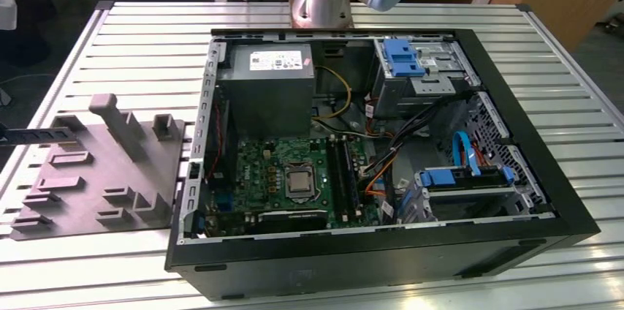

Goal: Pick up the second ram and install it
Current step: 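Pick up the second ram and move it above second insertion slot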

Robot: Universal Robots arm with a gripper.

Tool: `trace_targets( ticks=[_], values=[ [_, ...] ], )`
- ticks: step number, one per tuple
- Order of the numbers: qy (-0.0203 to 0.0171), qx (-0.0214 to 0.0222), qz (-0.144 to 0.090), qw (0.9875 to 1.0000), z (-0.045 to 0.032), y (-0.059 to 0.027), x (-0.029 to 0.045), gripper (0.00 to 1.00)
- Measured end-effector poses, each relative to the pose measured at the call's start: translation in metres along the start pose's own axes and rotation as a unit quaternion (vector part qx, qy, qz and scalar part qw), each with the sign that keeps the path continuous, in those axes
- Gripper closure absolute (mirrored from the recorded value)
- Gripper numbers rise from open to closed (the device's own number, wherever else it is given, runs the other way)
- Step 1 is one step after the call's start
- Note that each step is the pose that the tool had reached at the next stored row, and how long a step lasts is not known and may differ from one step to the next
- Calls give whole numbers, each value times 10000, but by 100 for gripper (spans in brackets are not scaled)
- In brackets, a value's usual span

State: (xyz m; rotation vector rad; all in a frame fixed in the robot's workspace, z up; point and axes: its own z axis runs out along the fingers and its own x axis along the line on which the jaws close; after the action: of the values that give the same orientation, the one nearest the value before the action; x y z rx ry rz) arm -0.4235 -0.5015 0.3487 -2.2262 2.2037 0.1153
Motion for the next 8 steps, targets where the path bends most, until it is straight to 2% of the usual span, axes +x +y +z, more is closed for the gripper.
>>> trace_targets(
  ticks=[8],
  values=[
    [0, 0, 0, 10000, -184, 6, -12, 87]
  ],
)
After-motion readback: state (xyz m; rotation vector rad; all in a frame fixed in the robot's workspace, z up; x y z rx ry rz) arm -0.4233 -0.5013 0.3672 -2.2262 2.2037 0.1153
